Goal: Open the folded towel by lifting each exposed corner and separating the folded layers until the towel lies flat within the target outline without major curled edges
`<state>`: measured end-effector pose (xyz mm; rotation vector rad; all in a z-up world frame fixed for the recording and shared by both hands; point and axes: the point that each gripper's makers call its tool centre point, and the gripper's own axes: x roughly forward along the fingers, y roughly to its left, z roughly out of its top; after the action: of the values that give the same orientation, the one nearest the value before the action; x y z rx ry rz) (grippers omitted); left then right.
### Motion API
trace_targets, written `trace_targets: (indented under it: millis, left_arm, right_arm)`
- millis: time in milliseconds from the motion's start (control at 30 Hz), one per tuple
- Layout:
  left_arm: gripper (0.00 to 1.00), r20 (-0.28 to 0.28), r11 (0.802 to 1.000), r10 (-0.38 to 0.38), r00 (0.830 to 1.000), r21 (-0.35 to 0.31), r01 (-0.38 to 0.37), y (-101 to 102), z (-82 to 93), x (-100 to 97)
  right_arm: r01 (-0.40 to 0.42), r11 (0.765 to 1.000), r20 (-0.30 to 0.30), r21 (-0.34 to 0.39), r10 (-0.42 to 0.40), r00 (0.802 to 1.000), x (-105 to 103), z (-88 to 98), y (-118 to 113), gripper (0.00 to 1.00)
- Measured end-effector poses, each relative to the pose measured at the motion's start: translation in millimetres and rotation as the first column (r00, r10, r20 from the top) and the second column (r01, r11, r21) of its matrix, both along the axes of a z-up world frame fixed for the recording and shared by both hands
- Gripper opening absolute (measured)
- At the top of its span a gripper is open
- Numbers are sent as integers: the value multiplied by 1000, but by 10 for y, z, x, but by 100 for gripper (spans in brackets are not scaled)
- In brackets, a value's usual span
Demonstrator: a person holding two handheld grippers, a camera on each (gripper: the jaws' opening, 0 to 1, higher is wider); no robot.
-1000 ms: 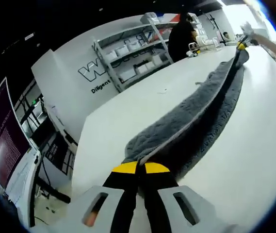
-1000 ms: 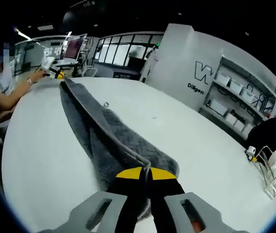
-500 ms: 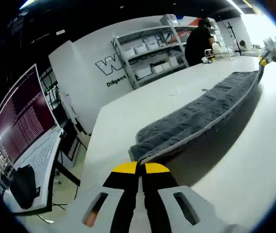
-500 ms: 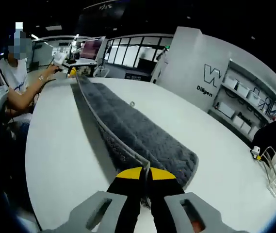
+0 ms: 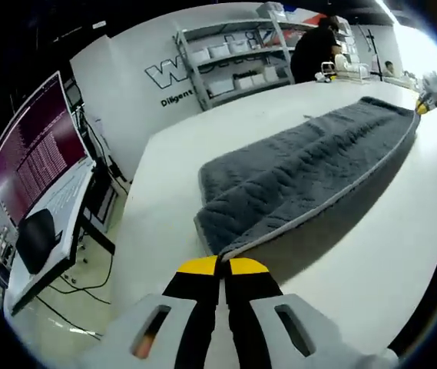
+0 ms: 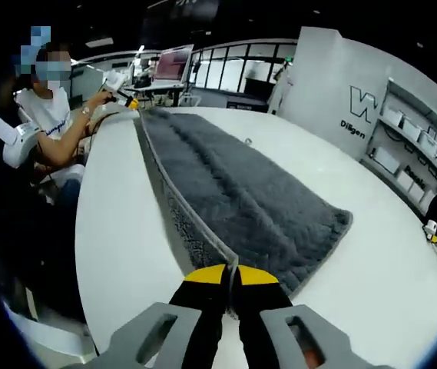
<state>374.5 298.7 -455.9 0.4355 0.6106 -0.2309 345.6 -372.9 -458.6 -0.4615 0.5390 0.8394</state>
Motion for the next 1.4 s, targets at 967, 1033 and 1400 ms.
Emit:
trace_targets:
  millis: [967,1033,1400]
  left_arm:
    - [15,24,967,-151,988,-202,153,-293,76,-414]
    - [24,78,936,-229,970,-255,241,-477,204,-456]
    - [49,235,885,-263,936,-328,331,-813,658,-65]
  right_arm:
    - [-29,975,-188,222,72,980,-435,-26,61,42]
    - [-23,961,-156,275,68,985,-386,110,88,49]
    - [19,949,10,314,-24,1000,137,827,246,66]
